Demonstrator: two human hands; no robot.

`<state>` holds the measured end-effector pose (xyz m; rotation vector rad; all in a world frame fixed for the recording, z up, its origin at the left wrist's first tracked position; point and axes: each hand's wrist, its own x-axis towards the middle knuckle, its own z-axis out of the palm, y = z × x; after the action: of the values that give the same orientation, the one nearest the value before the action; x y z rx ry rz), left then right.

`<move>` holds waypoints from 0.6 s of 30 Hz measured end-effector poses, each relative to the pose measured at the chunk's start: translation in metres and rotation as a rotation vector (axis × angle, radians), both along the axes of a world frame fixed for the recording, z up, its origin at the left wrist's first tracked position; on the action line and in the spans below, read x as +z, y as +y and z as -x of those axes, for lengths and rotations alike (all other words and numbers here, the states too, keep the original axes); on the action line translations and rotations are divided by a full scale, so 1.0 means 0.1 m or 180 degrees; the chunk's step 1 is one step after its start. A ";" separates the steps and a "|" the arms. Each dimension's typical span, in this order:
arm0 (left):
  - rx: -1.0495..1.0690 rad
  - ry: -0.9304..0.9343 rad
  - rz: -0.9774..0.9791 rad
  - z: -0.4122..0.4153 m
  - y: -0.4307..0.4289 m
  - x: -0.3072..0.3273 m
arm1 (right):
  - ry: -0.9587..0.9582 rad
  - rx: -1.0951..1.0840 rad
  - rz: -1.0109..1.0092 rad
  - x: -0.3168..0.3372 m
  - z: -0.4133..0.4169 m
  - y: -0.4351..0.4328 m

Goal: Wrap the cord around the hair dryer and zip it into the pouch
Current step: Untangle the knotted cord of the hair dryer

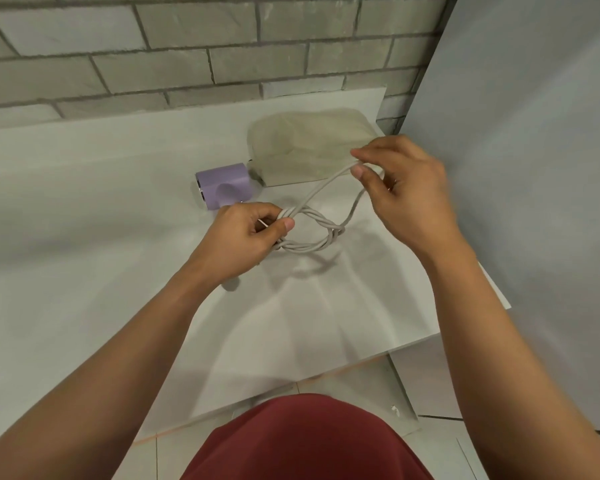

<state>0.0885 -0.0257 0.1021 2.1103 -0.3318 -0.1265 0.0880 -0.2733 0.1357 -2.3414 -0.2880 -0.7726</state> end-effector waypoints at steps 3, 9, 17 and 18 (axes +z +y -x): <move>0.0034 0.0037 -0.0008 -0.01 -0.01 0.00 | -0.0069 0.0341 0.0743 -0.04 0.07 0.09; -0.0103 -0.0037 -0.0075 0.02 -0.02 0.01 | -0.0060 0.0599 0.1548 -0.19 0.11 0.33; -0.0177 -0.0013 -0.0129 0.03 0.07 -0.07 | -0.0017 0.0374 0.0107 -0.04 -0.01 0.16; -0.0143 -0.0028 -0.0136 0.03 0.07 -0.07 | 0.0050 0.0332 0.0087 -0.03 -0.02 0.15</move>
<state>0.0850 -0.0189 0.0950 2.1468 -0.3851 -0.1518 0.0903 -0.2586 0.1330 -2.3365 -0.4130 -0.7036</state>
